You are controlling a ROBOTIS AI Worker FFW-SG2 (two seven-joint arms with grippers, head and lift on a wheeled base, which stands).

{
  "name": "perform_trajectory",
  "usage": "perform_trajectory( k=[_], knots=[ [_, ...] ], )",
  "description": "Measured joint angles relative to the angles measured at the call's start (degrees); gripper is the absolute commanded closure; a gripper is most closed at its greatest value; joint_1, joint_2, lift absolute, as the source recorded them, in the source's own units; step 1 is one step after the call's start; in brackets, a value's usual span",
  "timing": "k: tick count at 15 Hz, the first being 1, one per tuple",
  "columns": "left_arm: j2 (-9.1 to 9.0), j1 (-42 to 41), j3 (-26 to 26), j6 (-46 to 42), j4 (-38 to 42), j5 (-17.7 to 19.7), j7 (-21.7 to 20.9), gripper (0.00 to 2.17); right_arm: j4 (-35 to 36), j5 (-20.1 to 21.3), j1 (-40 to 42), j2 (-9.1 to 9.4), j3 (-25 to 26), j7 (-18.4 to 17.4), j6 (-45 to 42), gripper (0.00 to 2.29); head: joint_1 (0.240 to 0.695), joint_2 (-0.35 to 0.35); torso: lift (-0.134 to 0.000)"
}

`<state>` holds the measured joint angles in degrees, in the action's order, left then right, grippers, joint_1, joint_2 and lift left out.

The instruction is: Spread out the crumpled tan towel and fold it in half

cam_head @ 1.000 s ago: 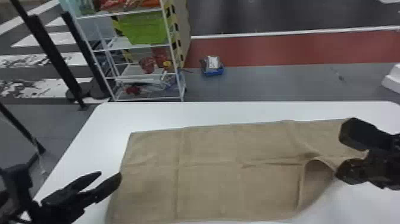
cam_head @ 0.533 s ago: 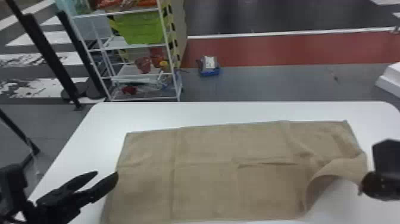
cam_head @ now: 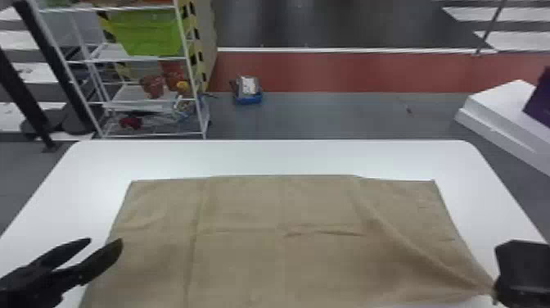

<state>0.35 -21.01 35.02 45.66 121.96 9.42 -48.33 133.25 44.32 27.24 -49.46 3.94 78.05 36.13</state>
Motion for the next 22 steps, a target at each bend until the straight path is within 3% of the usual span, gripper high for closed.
perform_trajectory(
  k=[1, 2, 3, 6, 8, 9, 12, 15, 16, 18, 20, 21, 22],
  knots=[
    [0.0, 0.0, 0.0, 0.0, 0.0, -0.01, 0.0, 0.15, 0.45, -0.26, 1.09, -0.09, 1.23, 0.0, -0.04, 0.9, 0.695, -0.013, -0.124],
    [0.0, 0.0, 0.02, 0.0, 0.0, -0.02, 0.0, 0.15, 0.73, -0.07, 2.17, -0.2, 1.88, 0.0, -0.08, 0.3, 0.695, -0.018, -0.124],
    [0.0, 0.0, 0.03, 0.0, -0.02, -0.02, 0.0, 0.15, 1.03, 0.72, 3.23, -0.19, 2.19, 0.0, -0.06, 0.03, 0.695, -0.022, -0.124],
    [0.0, -0.01, 0.17, 0.0, 0.0, -0.02, -0.09, 0.15, 2.65, 0.6, 4.1, 0.99, 5.7, 0.0, 1.69, 0.0, 0.695, -0.031, -0.124],
    [0.0, -0.06, 0.29, 0.0, 0.03, 0.0, -0.09, 0.15, 3.67, -5.34, 2.25, 1.97, 12.56, 0.0, 5.58, 0.01, 0.695, -0.057, -0.124],
    [0.0, -0.08, 0.3, 0.0, -0.11, 0.07, -0.09, 0.15, 3.88, -9.15, -0.59, 2.78, 15.02, 0.0, 10.66, 0.02, 0.695, -0.067, -0.124],
    [0.0, 0.09, -0.26, -0.4, -0.25, 0.35, -0.09, 0.15, 1.51, -21.01, -12.61, 5.64, 18.69, 0.0, 37.88, 0.02, 0.695, -0.119, -0.124],
    [0.0, 0.66, -0.96, -0.64, 0.06, 0.34, -0.09, 0.15, -3.89, -25.62, -19.72, 12.37, 18.9, 0.0, 47.86, 0.01, 0.695, -0.115, -0.124],
    [0.0, 0.76, -0.97, -0.65, 0.19, 0.35, -0.09, 0.15, -5.19, -26.44, -21.48, 14.92, 18.42, -1.57, 50.33, 0.02, 0.695, -0.103, -0.124],
    [0.0, 0.79, -0.73, -0.56, 0.42, 0.5, -0.13, 0.15, -6.07, -28.75, -24.62, 19.3, 17.39, -12.92, 52.71, 0.04, 0.695, -0.099, -0.124],
    [0.0, 0.79, -0.44, -0.87, 0.49, 1.25, 0.23, 0.15, -5.41, -31.12, -29.14, 22.18, 14.25, -30.23, 53.06, 0.04, 0.695, -0.111, -0.124],
    [0.0, 0.82, -0.63, -1.56, 0.49, 1.73, 0.5, 0.15, -5.04, -31.26, -30.68, 23.15, 11.85, -35.75, 53.11, 0.04, 0.695, -0.113, -0.124],
    [0.0, 0.98, -1.4, -2.83, 0.51, 2.07, 0.74, 0.15, -5.15, -30.91, -32.52, 24.84, 9.67, -38.88, 53.12, 0.04, 0.695, -0.107, -0.124]
  ],
)
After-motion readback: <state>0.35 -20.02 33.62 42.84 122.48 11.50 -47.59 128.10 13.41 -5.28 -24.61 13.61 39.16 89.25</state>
